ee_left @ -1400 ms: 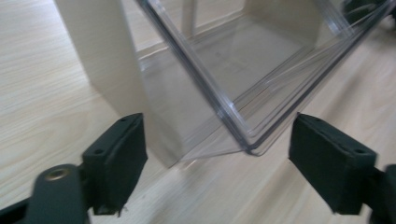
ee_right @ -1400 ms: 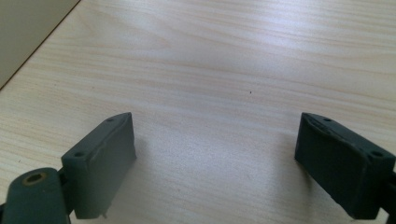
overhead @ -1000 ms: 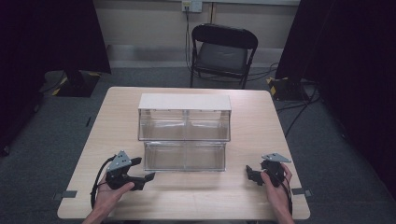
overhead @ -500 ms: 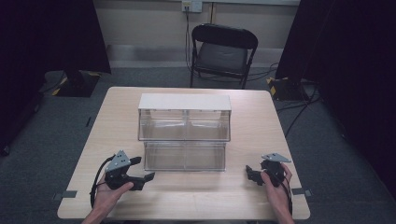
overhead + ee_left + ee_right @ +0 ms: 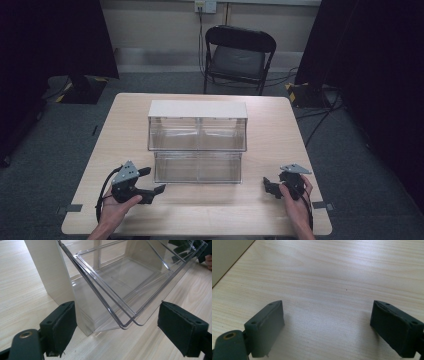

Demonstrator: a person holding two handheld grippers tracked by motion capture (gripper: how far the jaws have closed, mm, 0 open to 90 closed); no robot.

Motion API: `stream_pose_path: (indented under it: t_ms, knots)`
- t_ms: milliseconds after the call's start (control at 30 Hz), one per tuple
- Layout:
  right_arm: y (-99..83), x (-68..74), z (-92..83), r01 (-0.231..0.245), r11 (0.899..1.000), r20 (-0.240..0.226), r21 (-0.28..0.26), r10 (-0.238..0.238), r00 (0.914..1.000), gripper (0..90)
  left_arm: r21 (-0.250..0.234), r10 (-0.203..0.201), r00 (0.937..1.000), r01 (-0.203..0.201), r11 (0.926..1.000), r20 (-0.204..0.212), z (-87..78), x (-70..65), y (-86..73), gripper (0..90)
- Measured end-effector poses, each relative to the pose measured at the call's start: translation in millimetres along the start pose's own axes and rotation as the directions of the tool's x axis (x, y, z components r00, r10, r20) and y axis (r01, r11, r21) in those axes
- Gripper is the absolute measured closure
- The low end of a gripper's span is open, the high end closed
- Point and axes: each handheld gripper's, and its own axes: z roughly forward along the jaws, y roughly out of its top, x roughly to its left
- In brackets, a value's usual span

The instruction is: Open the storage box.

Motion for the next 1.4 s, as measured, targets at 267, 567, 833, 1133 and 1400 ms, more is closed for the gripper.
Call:
stream_pose_path:
  t_ms: [267,567,833,1133,1400]
  knots:
    - [0.0,0.0,0.0,0.001,1.0,-0.001,0.0,-0.001,1.0,11.0,-0.004,0.003,1.0,-0.003,1.0,0.004,-1.2,0.1,1.0,15.3]
    - [0.3,0.2,0.3,0.002,1.0,-0.001,0.002,-0.002,1.0,10.7,-0.041,-0.021,0.9996,0.02,0.999,-0.021,-4.0,1.1,3.3,15.9]
    - [0.3,0.2,0.4,0.002,1.0,-0.001,0.002,-0.002,1.0,10.7,-0.055,-0.038,0.9991,0.037,0.9978,-0.02,-4.9,2.2,4.2,16.2]
    - [0.4,0.2,0.6,0.003,1.0,-0.002,0.001,-0.003,1.0,10.5,-0.056,-0.038,0.9993,0.037,0.9978,-0.006,-3.1,0.8,4.7,15.9]
    - [0.6,0.3,0.9,0.003,1.0,-0.002,0.001,-0.003,1.0,10.2,-0.042,-0.031,0.9995,0.031,0.9986,0.003,-0.2,-1.1,6.1,15.4]
